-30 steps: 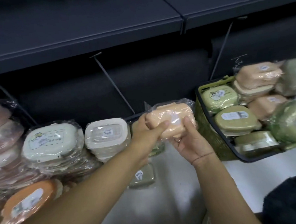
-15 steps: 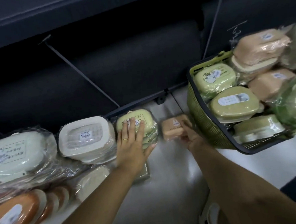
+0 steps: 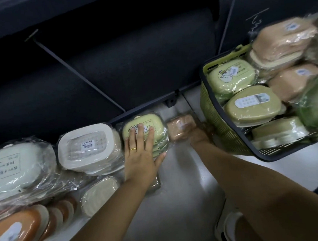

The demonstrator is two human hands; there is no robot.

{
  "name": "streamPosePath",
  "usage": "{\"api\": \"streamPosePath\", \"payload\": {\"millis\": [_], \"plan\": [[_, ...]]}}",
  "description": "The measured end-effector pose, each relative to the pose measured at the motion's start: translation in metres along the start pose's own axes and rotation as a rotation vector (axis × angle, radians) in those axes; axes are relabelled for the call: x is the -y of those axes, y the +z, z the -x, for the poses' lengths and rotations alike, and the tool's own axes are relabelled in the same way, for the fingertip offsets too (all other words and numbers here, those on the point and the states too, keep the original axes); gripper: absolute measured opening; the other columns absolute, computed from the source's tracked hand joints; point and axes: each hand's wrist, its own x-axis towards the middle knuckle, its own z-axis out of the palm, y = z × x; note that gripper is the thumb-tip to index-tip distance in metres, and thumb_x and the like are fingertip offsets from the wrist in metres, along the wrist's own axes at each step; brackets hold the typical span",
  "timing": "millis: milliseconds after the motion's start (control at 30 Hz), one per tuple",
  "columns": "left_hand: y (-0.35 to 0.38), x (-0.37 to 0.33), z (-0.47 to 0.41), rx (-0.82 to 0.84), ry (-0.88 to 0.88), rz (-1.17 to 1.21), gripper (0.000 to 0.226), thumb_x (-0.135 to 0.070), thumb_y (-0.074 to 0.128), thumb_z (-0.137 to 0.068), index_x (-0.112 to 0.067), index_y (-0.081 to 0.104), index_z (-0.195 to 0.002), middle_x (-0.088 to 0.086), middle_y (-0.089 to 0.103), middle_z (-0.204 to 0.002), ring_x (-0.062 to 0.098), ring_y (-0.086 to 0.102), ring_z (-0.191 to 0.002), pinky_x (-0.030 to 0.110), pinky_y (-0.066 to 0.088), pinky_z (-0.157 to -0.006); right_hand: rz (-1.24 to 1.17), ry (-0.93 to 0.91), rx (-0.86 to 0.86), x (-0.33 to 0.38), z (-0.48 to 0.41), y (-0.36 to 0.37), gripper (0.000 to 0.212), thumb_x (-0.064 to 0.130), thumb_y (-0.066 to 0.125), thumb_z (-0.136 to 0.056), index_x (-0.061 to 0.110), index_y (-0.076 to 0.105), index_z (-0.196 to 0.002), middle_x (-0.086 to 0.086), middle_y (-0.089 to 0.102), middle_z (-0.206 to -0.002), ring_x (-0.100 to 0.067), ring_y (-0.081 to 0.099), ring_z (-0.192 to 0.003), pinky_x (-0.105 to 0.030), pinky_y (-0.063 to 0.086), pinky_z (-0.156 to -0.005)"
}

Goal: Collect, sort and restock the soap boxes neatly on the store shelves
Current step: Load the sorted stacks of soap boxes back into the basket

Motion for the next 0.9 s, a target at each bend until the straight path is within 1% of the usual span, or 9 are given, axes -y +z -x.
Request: {"api": "streamPosePath", "payload": {"millis": [100, 167, 267, 333, 433, 600, 667, 767, 900], "plan": [[-0.017, 0.0, -0.004, 0.052, -0.006, 0.083, 0.082, -0.071, 0.012, -0.088, -0.026, 0.01, -0.156, 0.007, 0.003, -0.164, 0.029, -0.003, -0.15, 0.042, -0.001, -0.12, 0.157, -0.225, 0.038, 0.014, 0.033, -0.023, 0.061, 0.033, 0.052, -0.097, 0.004, 0.032, -0.147, -0.019, 0.028, -0.153, -0.035, 0.029, -0.14, -0.037, 0.025, -0.112], [-0.032, -0.005, -0.01, 0.075, -0.04, 0.137, 0.077, -0.068, 0.022, -0.093, -0.025, 0.011, -0.156, 0.005, 0.003, -0.163, 0.027, -0.002, -0.15, 0.041, -0.002, -0.121, 0.33, -0.336, 0.167, 0.034, 0.066, -0.051, 0.063, 0.041, 0.048, -0.098, 0.005, 0.031, -0.147, -0.017, 0.024, -0.154, -0.033, 0.027, -0.14, -0.036, 0.026, -0.111], [-0.065, -0.022, -0.026, 0.02, -0.093, 0.172, 0.073, -0.062, 0.029, -0.096, -0.018, 0.02, -0.153, 0.01, 0.019, -0.159, 0.028, 0.016, -0.145, 0.04, 0.01, -0.119, 0.447, -0.49, 0.403, 0.055, 0.105, -0.107, 0.047, 0.043, 0.043, -0.101, 0.008, 0.055, -0.129, -0.011, 0.051, -0.139, -0.027, 0.048, -0.127, -0.026, 0.035, -0.097], [-0.087, -0.042, -0.039, -0.014, -0.078, 0.257, 0.072, -0.061, 0.029, -0.097, -0.016, 0.022, -0.153, 0.01, 0.021, -0.158, 0.028, 0.017, -0.145, 0.04, 0.012, -0.118, 0.404, -0.533, 0.408, 0.058, 0.119, -0.153, 0.046, 0.048, 0.046, -0.098, 0.01, 0.062, -0.119, -0.009, 0.063, -0.123, -0.024, 0.058, -0.112, -0.029, 0.043, -0.094], [-0.117, -0.08, -0.057, -0.083, 0.021, 0.377, 0.07, -0.058, 0.031, -0.098, -0.015, 0.025, -0.152, 0.008, 0.023, -0.158, 0.027, 0.015, -0.146, 0.04, 0.01, -0.119, 0.234, -0.494, 0.342, 0.046, 0.13, -0.239, 0.047, 0.046, 0.053, -0.094, 0.011, 0.059, -0.123, -0.005, 0.062, -0.122, -0.019, 0.059, -0.113, -0.034, 0.047, -0.098], [-0.135, -0.158, -0.08, -0.074, 0.249, 0.438, 0.066, -0.057, 0.038, -0.097, -0.013, 0.035, -0.147, 0.007, 0.036, -0.147, 0.027, 0.034, -0.134, 0.036, 0.028, -0.11, 0.256, -0.335, -0.065, -0.036, 0.1, -0.364, 0.099, 0.085, 0.059, -0.055, 0.013, 0.057, -0.122, -0.009, 0.059, -0.125, -0.026, 0.055, -0.115, -0.041, 0.042, -0.104], [-0.131, -0.188, -0.085, 0.037, 0.278, 0.433, 0.067, -0.059, 0.037, -0.097, -0.014, 0.035, -0.146, 0.007, 0.037, -0.147, 0.028, 0.038, -0.132, 0.038, 0.034, -0.105, 0.244, -0.205, -0.153, -0.077, 0.076, -0.378, 0.099, 0.079, 0.066, -0.057, 0.016, 0.051, -0.132, -0.013, 0.058, -0.127, -0.028, 0.055, -0.113, -0.043, 0.041, -0.105], [-0.119, -0.218, -0.092, 0.175, 0.209, 0.323, 0.068, -0.061, 0.037, -0.096, -0.013, 0.033, -0.144, 0.009, 0.038, -0.145, 0.031, 0.044, -0.128, 0.039, 0.037, -0.101, 0.178, -0.105, -0.128, -0.105, 0.066, -0.369, 0.079, 0.047, 0.074, -0.078, 0.017, 0.041, -0.143, -0.011, 0.053, -0.134, -0.028, 0.052, -0.117, -0.038, 0.041, -0.104], [-0.112, -0.235, -0.099, 0.22, 0.08, 0.227, 0.077, -0.065, 0.054, -0.087, -0.011, 0.032, -0.138, 0.013, 0.047, -0.14, 0.031, 0.048, -0.127, 0.038, 0.034, -0.102, 0.145, -0.118, -0.095, -0.11, 0.057, -0.366, 0.081, 0.045, 0.074, -0.078, 0.015, 0.038, -0.143, -0.012, 0.052, -0.135, -0.03, 0.051, -0.121, -0.042, 0.042, -0.104]]}}
